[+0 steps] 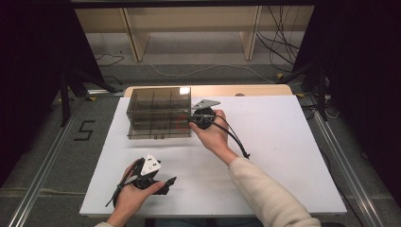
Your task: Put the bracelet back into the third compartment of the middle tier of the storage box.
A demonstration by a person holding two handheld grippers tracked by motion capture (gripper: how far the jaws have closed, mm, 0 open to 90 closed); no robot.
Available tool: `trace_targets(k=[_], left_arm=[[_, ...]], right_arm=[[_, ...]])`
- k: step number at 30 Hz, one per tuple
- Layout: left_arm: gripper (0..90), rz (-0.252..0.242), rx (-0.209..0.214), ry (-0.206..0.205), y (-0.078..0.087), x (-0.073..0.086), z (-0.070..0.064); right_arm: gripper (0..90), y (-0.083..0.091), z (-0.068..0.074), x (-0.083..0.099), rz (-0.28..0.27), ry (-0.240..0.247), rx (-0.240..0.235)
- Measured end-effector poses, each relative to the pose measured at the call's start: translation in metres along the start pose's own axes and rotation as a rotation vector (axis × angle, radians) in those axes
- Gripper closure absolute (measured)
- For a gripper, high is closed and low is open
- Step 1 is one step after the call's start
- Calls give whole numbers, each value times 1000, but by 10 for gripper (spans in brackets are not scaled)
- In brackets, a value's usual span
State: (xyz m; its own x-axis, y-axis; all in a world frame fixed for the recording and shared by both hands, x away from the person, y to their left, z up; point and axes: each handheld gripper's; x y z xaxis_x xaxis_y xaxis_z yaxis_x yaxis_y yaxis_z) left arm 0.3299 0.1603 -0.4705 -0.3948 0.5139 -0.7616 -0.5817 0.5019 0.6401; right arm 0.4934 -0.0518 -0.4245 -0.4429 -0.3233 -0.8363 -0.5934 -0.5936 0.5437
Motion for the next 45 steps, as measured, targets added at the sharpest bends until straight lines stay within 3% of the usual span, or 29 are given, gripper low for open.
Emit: trace_targets(k=[45], left_arm=[[185,-2,2,-2,0,0,0]], right_arm=[[883,-19,8,2,25,43,25]])
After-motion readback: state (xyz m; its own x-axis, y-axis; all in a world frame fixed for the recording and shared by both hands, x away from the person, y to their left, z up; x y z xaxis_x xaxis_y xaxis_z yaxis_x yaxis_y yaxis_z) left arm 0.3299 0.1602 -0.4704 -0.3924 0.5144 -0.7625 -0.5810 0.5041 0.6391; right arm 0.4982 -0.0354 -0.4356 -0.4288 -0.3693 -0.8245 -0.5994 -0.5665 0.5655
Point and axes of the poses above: each handheld gripper's, and its own axes: y roughly backward along the jaws, x roughly out of its underside, z roughly to its left, and after that the axes turned 4 degrees about -y, right-handed
